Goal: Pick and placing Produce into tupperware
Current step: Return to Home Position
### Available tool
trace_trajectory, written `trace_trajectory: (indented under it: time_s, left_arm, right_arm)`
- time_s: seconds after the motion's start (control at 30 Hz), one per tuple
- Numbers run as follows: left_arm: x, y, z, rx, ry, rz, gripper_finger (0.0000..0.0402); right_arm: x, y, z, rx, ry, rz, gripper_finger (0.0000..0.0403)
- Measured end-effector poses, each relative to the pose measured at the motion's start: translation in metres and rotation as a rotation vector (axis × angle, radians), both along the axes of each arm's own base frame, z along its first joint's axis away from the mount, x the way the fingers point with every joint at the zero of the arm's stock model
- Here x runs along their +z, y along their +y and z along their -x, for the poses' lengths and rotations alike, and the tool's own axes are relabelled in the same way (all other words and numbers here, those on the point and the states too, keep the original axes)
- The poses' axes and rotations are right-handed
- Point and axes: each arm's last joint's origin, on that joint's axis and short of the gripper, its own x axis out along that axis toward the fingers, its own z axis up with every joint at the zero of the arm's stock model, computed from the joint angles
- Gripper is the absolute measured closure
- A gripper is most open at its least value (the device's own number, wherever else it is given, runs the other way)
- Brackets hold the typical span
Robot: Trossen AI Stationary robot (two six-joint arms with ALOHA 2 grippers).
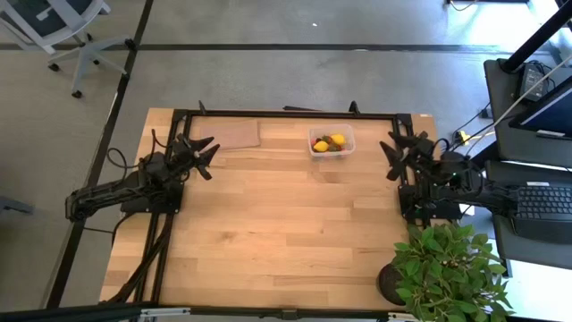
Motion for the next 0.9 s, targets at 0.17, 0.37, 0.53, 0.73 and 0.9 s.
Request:
trace_trajectory:
  time_s: [0.17,0.37,0.53,0.73,0.9]
  left_arm:
    - [0.0,0.0,0.0,0.0,0.002,0.0,0.0246]
    - [0.0,0.0,0.0,0.0,0.003,0.001,0.0253]
    - [0.0,0.0,0.0,-0.001,0.003,0.001,0.0254]
    - [0.0,0.0,0.0,-0.001,0.004,0.001,0.0245]
    - [0.0,0.0,0.0,-0.001,0.004,0.001,0.0243]
  right_arm:
    - [-0.009,0.0,-0.005,0.026,-0.009,-0.001,0.0169]
    - [-0.037,-0.002,-0.018,0.035,-0.033,-0.06,0.0169]
    - [-0.052,-0.002,-0.025,0.048,-0.128,-0.039,0.0169]
    - [-0.058,-0.003,-0.027,0.043,-0.138,-0.017,0.0169]
    - [-0.059,-0.003,-0.027,0.044,-0.128,-0.016,0.0169]
